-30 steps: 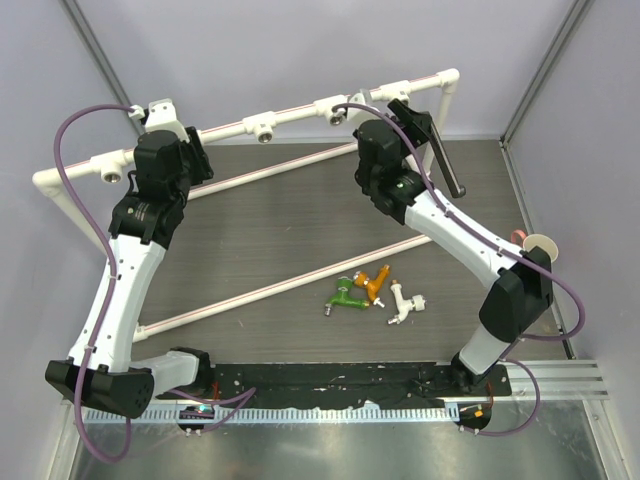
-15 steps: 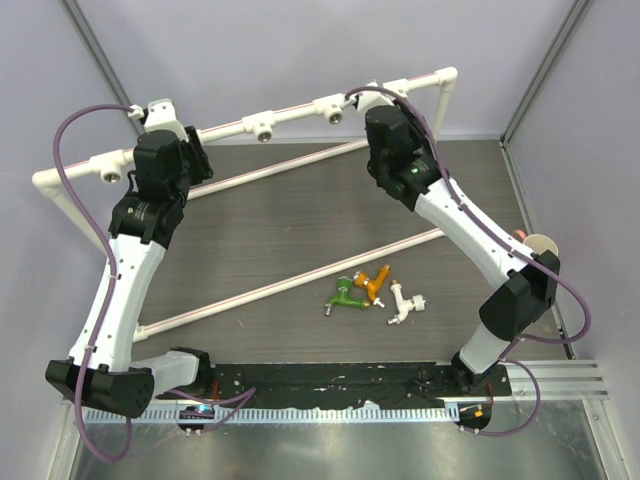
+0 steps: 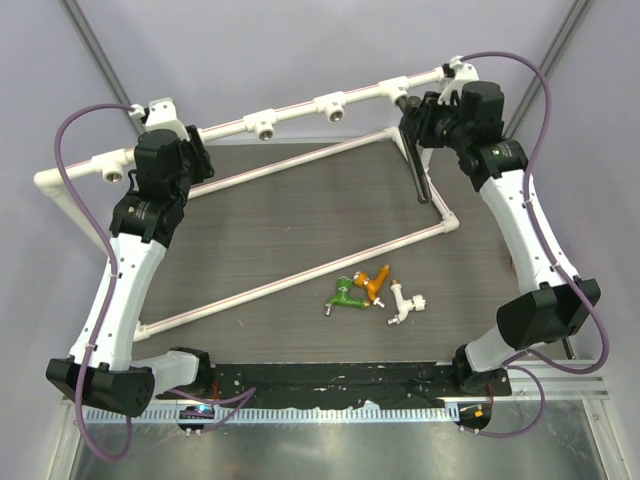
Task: Install the water faucets
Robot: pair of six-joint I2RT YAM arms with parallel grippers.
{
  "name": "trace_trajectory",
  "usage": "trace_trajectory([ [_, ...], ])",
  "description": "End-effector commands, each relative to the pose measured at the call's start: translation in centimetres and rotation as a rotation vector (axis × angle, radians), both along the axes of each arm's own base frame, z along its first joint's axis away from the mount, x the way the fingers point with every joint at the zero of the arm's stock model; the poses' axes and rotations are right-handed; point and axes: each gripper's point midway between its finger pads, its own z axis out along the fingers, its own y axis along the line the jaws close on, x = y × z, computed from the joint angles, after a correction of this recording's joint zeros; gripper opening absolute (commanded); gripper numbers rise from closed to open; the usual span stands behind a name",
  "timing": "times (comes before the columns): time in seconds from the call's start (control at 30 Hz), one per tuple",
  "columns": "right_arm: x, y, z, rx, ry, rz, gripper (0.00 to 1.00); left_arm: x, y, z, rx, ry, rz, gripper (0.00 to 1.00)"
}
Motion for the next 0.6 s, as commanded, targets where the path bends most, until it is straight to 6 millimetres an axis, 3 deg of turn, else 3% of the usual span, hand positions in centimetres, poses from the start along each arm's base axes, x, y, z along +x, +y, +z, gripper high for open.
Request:
trace_trajectory([
  [0.0, -0.7, 1.4, 7.1, 0.475, -0.095, 0.167, 0.14, -1.2, 3.7, 2.5, 0.017, -0.071, 0.150, 0.00],
  [0.17, -1.9, 2.2, 9.3, 0.900, -0.056, 0.333, 0.14, -1.3, 3.7, 2.6, 0.016, -0.074, 0.150, 0.00],
  [0.2, -1.7, 0.9, 9.5, 0.965, -0.055, 0.332, 0.13, -1.2, 3.7, 2.5, 0.018, -0.071, 0.147, 0.00],
  [0.23, -2.3, 0.9, 10.2, 1.004, -0.101, 0.395, 0.14, -1.2, 3.6, 2.6, 0.016, -0.072, 0.147, 0.00],
  [0.27, -2.7, 0.9, 10.8, 1.130, -0.041, 0.414, 0.14, -1.2, 3.6, 2.7, 0.015, -0.075, 0.146, 0.00],
  [0.43, -3.3, -0.4, 11.9, 1.414, -0.052, 0.529, 0.13, -1.3, 3.6, 2.6, 0.017, -0.074, 0.145, 0.00],
  [0.57, -3.5, -1.0, 11.6, 1.521, -0.029, 0.556, 0.14, -1.3, 3.6, 2.7, 0.015, -0.075, 0.144, 0.00],
])
